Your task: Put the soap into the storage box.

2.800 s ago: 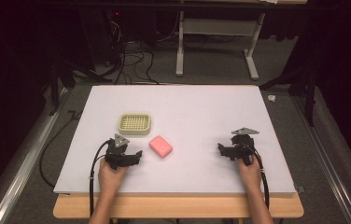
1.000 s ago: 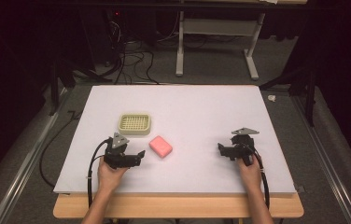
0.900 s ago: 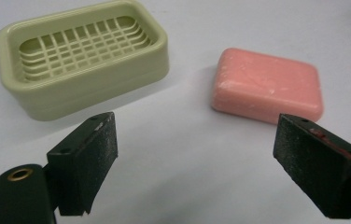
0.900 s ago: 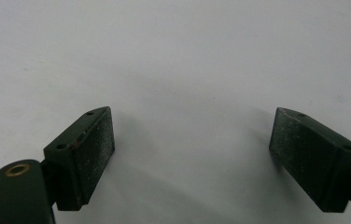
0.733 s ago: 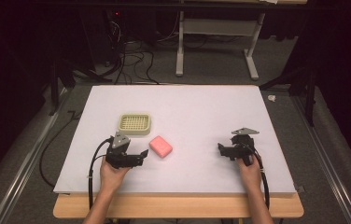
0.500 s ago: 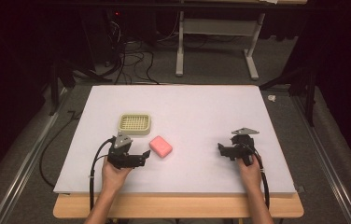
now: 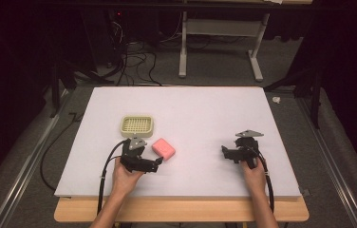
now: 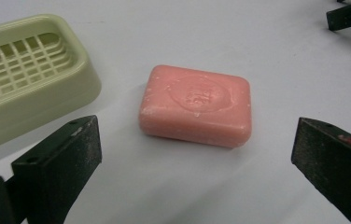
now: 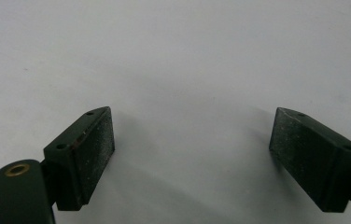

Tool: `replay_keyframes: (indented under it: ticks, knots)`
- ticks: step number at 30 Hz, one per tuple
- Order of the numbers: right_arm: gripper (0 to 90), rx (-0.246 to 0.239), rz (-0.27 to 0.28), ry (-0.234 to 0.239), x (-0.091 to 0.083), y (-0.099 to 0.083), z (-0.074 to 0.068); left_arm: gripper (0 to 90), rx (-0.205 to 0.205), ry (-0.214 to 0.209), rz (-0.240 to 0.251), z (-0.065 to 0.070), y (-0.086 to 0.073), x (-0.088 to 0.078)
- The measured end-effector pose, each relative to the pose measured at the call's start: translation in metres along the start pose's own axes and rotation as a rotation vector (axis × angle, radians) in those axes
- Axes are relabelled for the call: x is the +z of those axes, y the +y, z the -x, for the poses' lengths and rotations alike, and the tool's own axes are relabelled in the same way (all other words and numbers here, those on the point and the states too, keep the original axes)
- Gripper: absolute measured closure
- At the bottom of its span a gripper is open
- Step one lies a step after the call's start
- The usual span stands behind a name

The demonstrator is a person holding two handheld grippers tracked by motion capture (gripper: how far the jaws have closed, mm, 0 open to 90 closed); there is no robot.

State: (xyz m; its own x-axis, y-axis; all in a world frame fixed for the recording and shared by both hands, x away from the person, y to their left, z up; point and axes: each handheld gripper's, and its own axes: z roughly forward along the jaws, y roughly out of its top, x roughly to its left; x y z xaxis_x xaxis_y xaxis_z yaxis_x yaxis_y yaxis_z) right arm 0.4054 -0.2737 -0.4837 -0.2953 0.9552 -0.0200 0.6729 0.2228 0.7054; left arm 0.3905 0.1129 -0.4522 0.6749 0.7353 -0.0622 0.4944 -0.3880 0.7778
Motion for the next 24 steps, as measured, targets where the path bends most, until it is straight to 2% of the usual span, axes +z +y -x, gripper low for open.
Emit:
replay_keyframes:
  ticks: [4, 11, 16, 19, 24]
  knots:
    - [14.6, 0.001, -0.001, 0.000, 0.000, 0.000, 0.000, 1.3, 0.016, 0.003, -0.021, 0.003, 0.004, 0.007]
    - [14.6, 0.000, 0.000, 0.000, 0.000, 0.000, 0.000, 0.7, -0.027, -0.014, -0.051, 0.002, 0.007, 0.028]
    - [14.6, 0.000, -0.001, 0.000, 0.000, 0.000, 0.000, 0.3, 0.006, 0.004, -0.077, 0.005, 0.016, 0.040]
    - [14.6, 0.000, 0.000, 0.000, 0.000, 0.000, 0.000, 0.3, 0.013, 0.007, -0.074, 0.006, 0.018, 0.043]
    - [14.6, 0.000, 0.000, 0.000, 0.000, 0.000, 0.000, 0.3, 0.033, 0.019, -0.100, 0.008, 0.021, 0.053]
